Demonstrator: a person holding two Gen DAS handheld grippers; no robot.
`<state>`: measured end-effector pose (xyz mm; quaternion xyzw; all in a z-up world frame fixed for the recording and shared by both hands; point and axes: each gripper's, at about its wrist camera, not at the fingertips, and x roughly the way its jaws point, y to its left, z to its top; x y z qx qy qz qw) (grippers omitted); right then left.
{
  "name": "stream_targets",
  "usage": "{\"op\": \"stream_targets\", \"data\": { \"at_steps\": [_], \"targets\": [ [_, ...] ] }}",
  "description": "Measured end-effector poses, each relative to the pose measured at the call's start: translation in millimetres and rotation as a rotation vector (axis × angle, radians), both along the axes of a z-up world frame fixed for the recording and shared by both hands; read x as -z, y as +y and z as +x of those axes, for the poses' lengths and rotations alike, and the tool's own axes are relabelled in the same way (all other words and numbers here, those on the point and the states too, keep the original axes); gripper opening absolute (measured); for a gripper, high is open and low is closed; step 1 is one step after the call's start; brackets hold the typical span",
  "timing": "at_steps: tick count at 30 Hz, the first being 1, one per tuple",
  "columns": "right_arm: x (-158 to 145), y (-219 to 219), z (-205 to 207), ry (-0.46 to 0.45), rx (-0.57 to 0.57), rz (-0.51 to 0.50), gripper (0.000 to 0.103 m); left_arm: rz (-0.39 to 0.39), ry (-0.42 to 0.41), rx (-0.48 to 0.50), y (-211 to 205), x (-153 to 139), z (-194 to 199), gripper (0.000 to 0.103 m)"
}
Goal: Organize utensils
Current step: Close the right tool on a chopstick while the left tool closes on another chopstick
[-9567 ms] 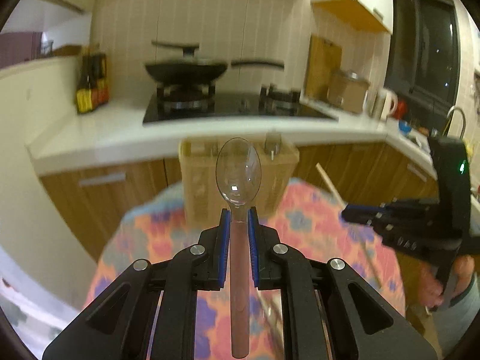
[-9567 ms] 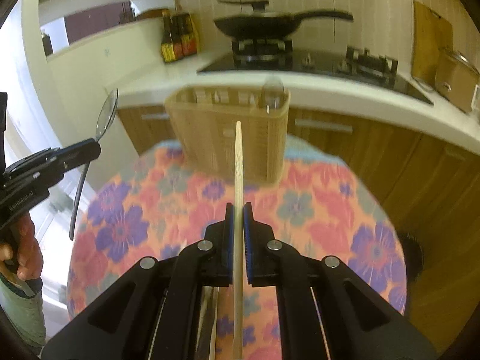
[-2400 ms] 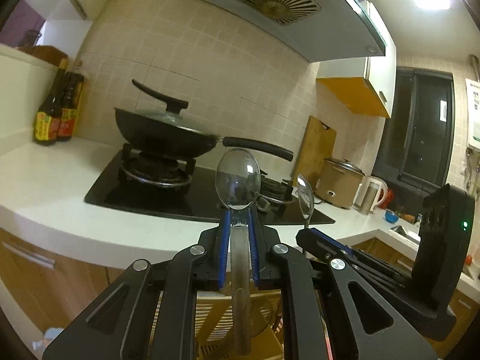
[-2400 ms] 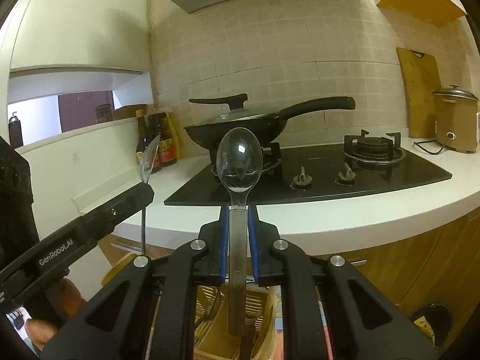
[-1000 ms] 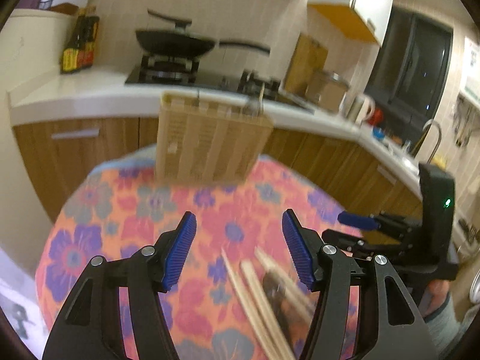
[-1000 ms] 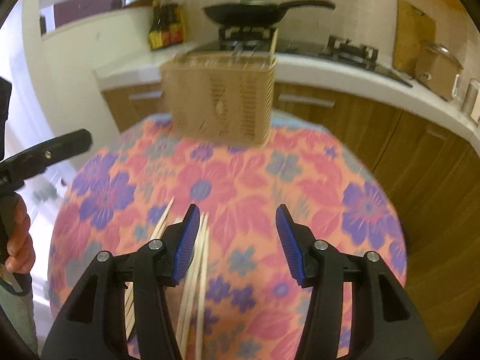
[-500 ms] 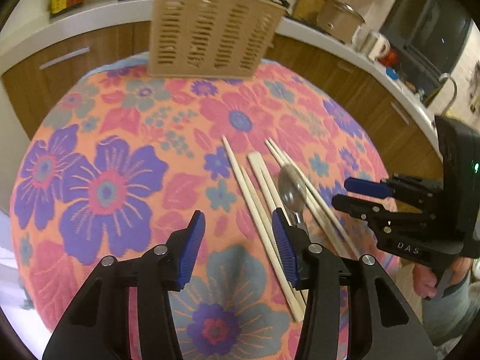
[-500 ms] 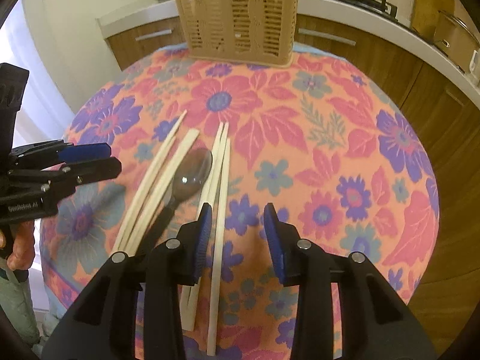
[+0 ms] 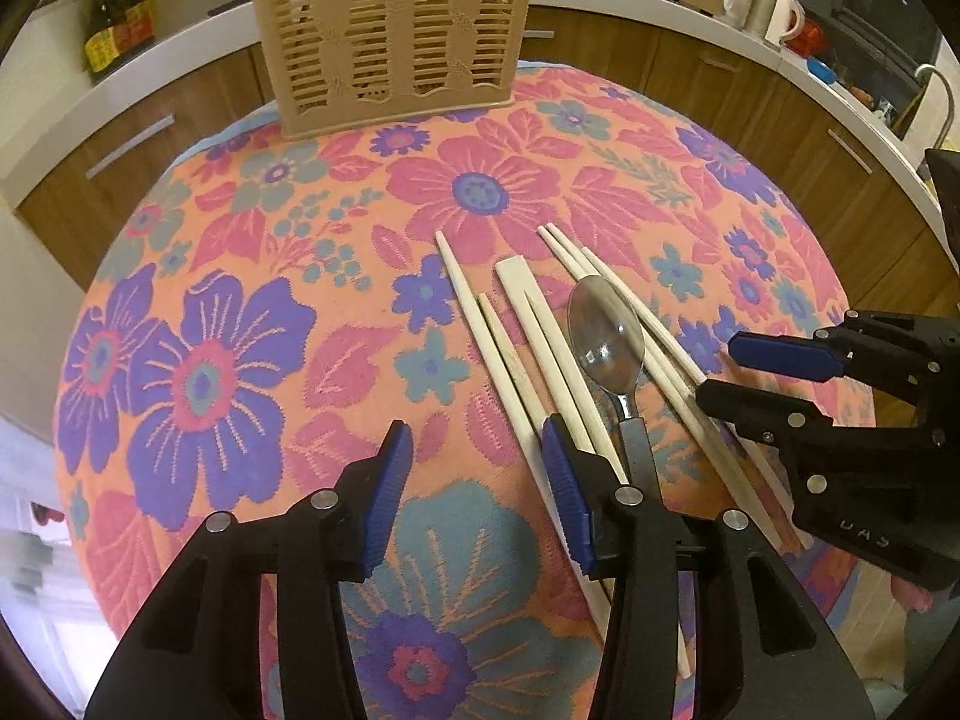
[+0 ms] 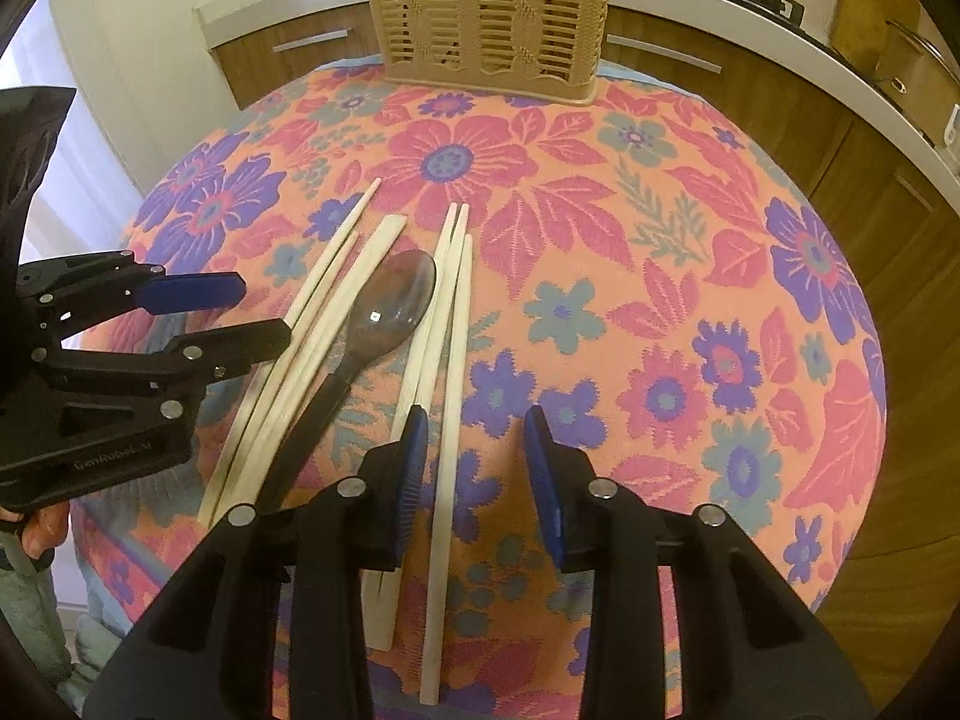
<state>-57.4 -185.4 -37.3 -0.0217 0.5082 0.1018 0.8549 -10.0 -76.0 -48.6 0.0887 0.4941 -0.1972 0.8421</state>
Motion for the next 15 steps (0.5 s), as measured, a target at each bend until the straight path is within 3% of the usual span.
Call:
{"op": "stream_targets", "data": {
  "at_steps": [2, 3, 9, 15],
  "targets": [
    [0, 2, 0, 0.0, -0.007, -0.005, 0.02, 0.004, -0.004, 0.003, -2, 0, -1, 0.042],
    [1, 2, 0, 0.009, -0.004, -0.02, 0.01, 0.003, -0.004, 0.005, -2, 0, -2, 0.04],
    [1, -6, 1, 0.031, 0.031, -0.019, 0.007, -0.009, 0.013, -0.012, 9, 0, 1, 0.017],
    [4, -18, 6, 0.073, 0.063, 0.047, 0.007, -0.034, 0.038, -0.016, 12, -1, 6, 0.019]
  ]
}}
